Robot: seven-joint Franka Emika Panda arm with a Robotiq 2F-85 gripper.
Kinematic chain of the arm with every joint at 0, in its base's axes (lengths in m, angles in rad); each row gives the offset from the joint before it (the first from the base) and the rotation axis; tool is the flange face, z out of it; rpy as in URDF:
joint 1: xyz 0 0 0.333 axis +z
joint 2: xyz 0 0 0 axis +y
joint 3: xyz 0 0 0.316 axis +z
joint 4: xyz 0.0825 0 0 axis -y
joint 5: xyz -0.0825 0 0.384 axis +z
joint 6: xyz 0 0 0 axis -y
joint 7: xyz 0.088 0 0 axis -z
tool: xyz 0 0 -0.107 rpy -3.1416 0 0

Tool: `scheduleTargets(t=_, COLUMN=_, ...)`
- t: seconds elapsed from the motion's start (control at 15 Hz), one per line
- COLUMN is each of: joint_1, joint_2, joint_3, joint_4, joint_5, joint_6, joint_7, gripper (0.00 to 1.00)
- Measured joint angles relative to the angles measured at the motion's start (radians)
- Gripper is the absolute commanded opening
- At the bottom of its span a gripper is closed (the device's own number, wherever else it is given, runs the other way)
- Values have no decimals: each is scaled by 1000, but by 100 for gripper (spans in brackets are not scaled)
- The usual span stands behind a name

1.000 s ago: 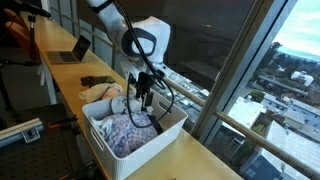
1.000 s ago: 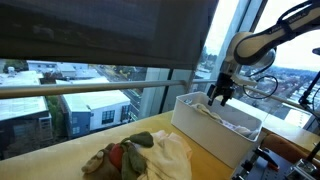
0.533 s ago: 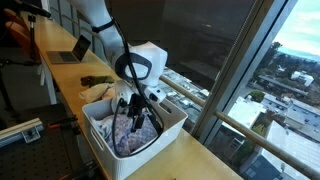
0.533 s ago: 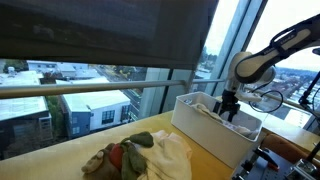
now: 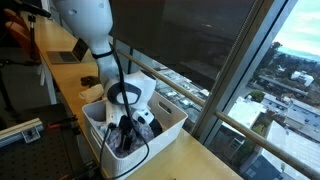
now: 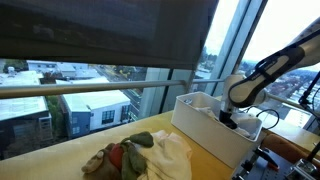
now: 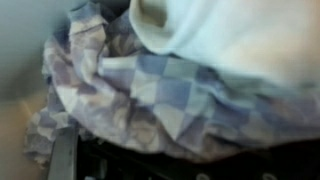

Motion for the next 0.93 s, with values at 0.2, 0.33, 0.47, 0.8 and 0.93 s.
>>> scheduleTargets(t=0.2, joint_1=5, joint_2=47, joint_3=0, joint_4=34, joint_5=0, joint_6=1, joint_7=7, gripper=74)
scheduleTargets(t=0.33, joint_1=6, joint_2=47, joint_3=0, joint_4=42, joint_5=0, joint_6=-8, joint_7=8, gripper=60)
scheduleTargets(t=0.47, joint_1=9, joint_2=45, joint_3=0, joint_4=51, joint_5=0, joint_6=-14, joint_7=11, gripper=45)
scheduleTargets(t=0.8, joint_1=7, joint_2=39, joint_3=0, joint_4=75, joint_5=7, joint_6=-46, joint_7=11, gripper=10)
scheduleTargets(t=0.93, joint_1=-2, joint_2=32, joint_3=4, joint_4=85, joint_5=35, joint_6=-79, joint_7=0, gripper=7)
